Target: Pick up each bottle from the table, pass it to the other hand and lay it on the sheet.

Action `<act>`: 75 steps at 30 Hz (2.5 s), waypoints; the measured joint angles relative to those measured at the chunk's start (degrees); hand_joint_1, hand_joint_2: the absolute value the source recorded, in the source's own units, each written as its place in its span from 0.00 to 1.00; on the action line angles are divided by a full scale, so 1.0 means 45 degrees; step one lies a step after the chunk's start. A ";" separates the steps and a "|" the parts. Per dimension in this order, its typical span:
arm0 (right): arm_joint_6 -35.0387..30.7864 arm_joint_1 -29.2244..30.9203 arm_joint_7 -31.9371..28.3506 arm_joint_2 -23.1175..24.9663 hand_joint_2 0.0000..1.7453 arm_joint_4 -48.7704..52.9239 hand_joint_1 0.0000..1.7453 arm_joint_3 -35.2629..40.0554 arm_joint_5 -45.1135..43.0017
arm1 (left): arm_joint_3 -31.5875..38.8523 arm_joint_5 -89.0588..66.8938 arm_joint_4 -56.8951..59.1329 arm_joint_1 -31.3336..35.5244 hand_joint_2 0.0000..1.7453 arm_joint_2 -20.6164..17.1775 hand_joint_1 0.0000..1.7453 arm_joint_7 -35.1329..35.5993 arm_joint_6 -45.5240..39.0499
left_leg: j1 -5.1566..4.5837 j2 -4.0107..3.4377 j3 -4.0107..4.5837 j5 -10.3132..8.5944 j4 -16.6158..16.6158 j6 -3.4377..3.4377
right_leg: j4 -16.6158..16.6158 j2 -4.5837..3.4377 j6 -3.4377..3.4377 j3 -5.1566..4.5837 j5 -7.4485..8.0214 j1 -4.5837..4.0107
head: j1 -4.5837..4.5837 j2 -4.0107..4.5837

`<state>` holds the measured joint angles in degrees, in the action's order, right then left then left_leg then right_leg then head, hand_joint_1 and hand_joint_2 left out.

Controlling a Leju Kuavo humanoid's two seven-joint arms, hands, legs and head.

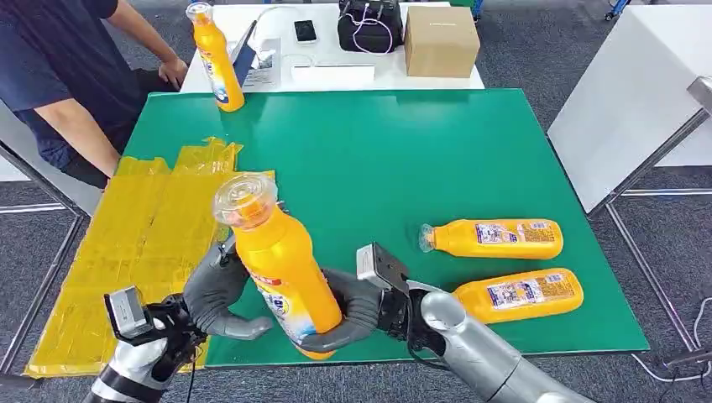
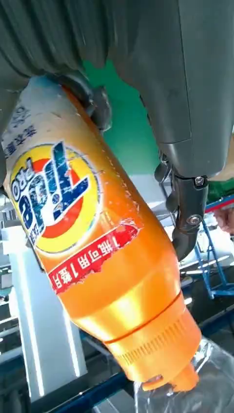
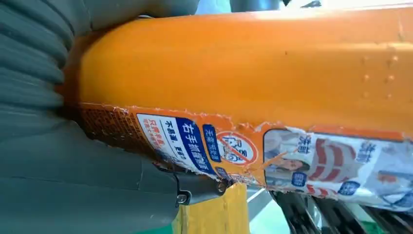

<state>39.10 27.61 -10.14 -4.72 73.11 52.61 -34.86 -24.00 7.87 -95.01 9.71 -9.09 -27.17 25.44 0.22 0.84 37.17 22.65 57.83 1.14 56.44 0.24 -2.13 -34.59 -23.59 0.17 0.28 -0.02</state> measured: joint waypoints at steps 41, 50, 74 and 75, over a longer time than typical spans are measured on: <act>0.0753 0.2152 -0.0170 -0.0049 1.00 -0.2637 1.00 0.2117 0.0015 | -0.1661 0.5552 0.2618 0.1683 1.00 -0.0962 1.00 0.3099 0.2317 | 0.0000 0.0000 -0.0002 -0.0008 0.0001 0.0003 | 0.0002 0.0000 -0.0003 0.0002 0.0004 0.0000 | 0.0000 0.0000; 0.0704 0.2151 -0.0219 -0.0049 1.00 -0.2700 0.39 0.2117 0.0118 | -0.1695 0.5532 0.2593 0.1655 1.00 -0.0962 1.00 0.3041 0.2317 | 0.0001 -0.0001 -0.0002 -0.0008 0.0001 0.0003 | 0.0003 -0.0001 -0.0003 0.0001 0.0004 0.0000 | 0.0005 0.0000; -0.8351 -0.4781 -0.0821 -0.3123 0.00 0.4986 0.00 -0.5296 1.0970 | 0.4072 -1.0846 0.0884 -0.1522 1.00 -0.0982 1.00 0.4329 -0.9226 | 0.0001 0.0009 0.0036 0.0021 0.0001 0.0000 | -0.0005 0.0002 0.0001 -0.0042 -0.0007 0.0000 | 0.0015 0.0000; -0.8569 -0.5197 -0.0821 -0.3128 0.00 0.5433 0.00 -0.5680 1.1265 | 0.4329 -1.1807 0.0869 -0.1608 1.00 -0.0982 1.00 0.4528 -0.9453 | 0.0001 0.0008 0.0035 0.0021 0.0001 0.0000 | -0.0005 0.0002 0.0002 -0.0045 -0.0010 -0.0001 | 0.0005 0.0000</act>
<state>0.54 4.22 -13.84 -18.80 97.56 27.05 15.83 -4.52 -45.26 -91.10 2.47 -13.51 -6.79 -17.10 0.23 0.88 37.32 22.74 57.84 1.14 56.42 0.24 -2.12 -34.79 -23.64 0.16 0.31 -0.02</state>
